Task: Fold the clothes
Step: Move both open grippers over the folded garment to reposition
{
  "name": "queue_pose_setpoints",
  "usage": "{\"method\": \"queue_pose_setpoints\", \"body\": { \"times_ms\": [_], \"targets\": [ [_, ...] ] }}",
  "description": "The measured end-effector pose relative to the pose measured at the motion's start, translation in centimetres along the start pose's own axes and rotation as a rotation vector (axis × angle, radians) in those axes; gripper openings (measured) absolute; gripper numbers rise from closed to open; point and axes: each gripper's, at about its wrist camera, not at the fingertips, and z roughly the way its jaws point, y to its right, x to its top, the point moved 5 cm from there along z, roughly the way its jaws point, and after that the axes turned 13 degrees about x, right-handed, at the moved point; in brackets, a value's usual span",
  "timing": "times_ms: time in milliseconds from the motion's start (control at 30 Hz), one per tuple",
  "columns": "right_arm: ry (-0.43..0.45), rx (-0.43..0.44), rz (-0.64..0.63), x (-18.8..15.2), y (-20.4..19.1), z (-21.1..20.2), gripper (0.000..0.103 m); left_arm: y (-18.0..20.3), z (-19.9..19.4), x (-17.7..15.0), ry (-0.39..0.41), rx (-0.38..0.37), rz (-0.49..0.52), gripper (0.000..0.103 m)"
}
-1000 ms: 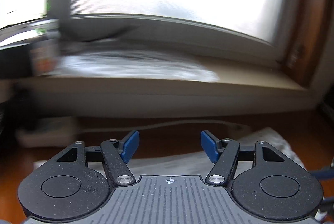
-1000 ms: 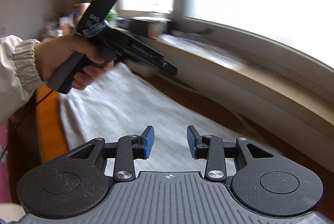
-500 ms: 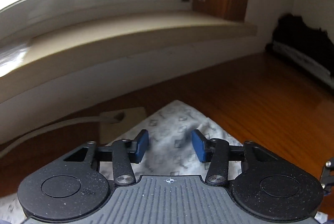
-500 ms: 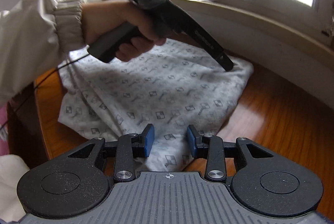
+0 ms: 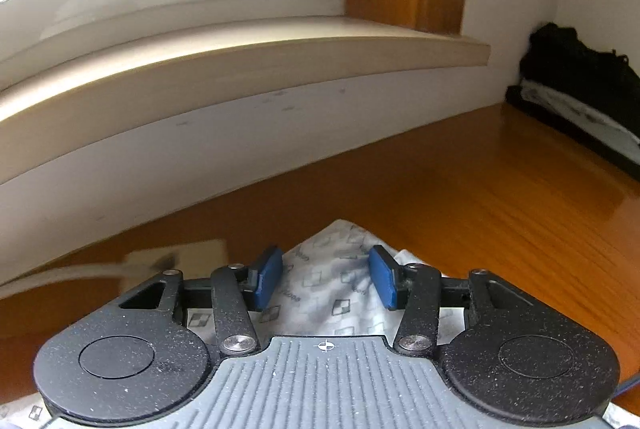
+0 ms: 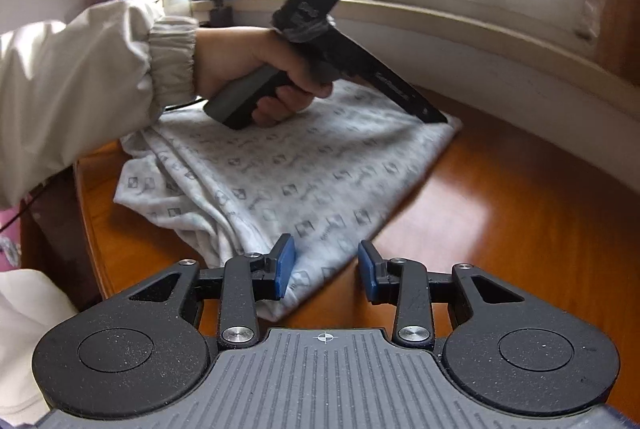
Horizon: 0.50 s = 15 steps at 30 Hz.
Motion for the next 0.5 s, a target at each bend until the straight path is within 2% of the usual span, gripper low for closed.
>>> {"method": "queue_pose_setpoints", "body": {
  "times_ms": [100,167,267,367,500],
  "targets": [
    [-0.004,-0.013,0.045,-0.5,1.1,-1.3,0.035,2.4,1.0,1.0,0.002,-0.006,0.004,0.052],
    [-0.002,-0.06,0.043,-0.3,1.4,-2.3,0.035,3.5,1.6,1.4,0.002,-0.003,0.006,0.052],
    [0.061,-0.131,0.045,0.7,1.8,-3.6,0.036,4.9,2.4,2.0,0.003,0.002,0.009,0.052],
    [0.108,-0.106,0.077,2.1,1.4,-2.6,0.036,6.4,3.2,2.6,0.004,0.007,0.011,0.052],
    [0.081,-0.065,0.054,3.3,0.3,1.0,0.036,7.0,3.6,2.9,0.003,0.006,0.001,0.052]
  ]
}}
